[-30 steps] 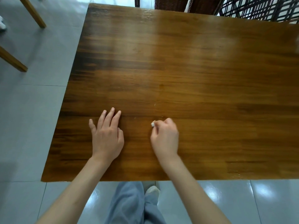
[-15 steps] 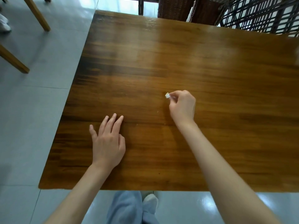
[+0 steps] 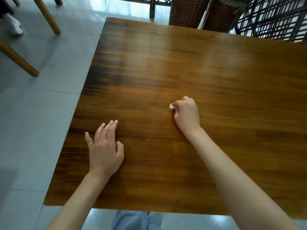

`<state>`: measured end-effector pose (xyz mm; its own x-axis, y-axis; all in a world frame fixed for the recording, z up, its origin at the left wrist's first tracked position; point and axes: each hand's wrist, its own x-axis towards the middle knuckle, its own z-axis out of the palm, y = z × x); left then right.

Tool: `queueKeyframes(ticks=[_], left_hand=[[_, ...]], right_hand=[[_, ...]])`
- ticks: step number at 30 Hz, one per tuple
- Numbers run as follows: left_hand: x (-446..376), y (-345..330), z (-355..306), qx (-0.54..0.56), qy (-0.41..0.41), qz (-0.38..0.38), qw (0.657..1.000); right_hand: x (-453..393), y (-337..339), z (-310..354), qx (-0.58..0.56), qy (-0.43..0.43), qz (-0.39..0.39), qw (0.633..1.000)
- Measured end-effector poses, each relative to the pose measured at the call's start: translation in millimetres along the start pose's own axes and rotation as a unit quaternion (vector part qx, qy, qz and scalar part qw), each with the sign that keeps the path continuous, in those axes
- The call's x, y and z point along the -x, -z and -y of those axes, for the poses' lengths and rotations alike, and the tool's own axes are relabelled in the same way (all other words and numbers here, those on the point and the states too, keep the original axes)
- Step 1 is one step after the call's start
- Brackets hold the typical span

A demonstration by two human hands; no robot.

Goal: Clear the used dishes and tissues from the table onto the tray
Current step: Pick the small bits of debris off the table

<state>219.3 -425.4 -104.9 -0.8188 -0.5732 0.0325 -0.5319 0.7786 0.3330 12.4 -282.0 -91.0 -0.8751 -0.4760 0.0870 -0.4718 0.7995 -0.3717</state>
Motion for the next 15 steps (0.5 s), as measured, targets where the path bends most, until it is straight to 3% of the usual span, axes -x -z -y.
queueKeyframes(ticks=[15], left_hand=[[34.4,12.9,13.2,0.010,0.000,0.000,1.000]], right_hand=[[92.1,0.4,39.7,-0.071,0.075,0.048,0.993]])
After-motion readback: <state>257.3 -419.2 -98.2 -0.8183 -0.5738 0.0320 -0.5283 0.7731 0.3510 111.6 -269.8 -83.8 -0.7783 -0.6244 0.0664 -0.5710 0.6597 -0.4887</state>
